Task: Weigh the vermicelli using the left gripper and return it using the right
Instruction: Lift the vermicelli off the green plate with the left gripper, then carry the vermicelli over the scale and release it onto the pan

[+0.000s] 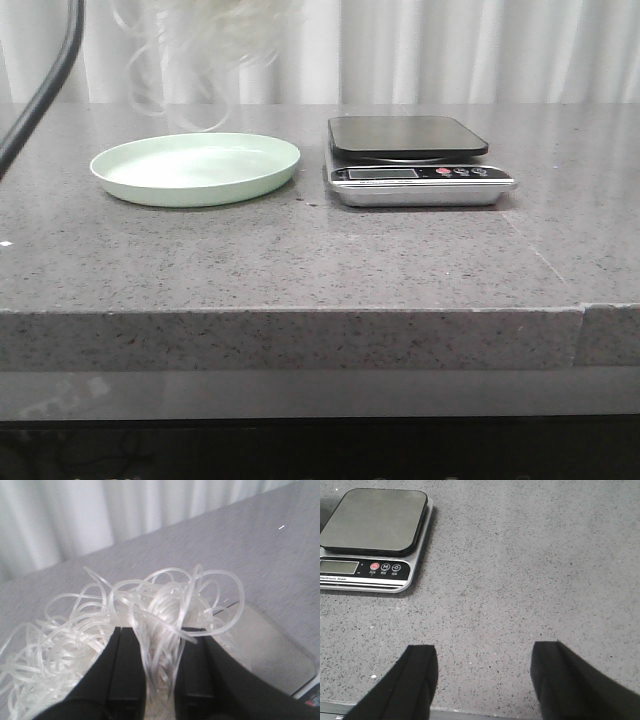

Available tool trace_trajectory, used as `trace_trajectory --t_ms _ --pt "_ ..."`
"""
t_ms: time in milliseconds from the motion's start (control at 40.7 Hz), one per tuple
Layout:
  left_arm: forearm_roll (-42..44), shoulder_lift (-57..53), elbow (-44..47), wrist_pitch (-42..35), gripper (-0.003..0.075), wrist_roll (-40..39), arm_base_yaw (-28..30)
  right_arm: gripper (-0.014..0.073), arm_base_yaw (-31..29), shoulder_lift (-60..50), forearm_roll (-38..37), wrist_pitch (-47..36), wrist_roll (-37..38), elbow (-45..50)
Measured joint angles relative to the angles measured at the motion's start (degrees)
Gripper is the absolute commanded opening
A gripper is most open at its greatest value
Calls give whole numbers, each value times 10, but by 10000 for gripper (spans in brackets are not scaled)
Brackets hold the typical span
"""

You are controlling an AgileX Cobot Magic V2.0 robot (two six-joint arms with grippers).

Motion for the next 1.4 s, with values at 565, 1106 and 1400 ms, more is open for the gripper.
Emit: trace_trajectory --t_ms 565,1106,1400 --pt "0 192 -167 0 148 0 -90 514 0 0 0 0 0 0" --pt "-1 261 -174 -1 491 0 -95 514 0 0 0 0 0 0" --pt "16 182 -174 62 491 0 -98 514 0 0 0 0 0 0"
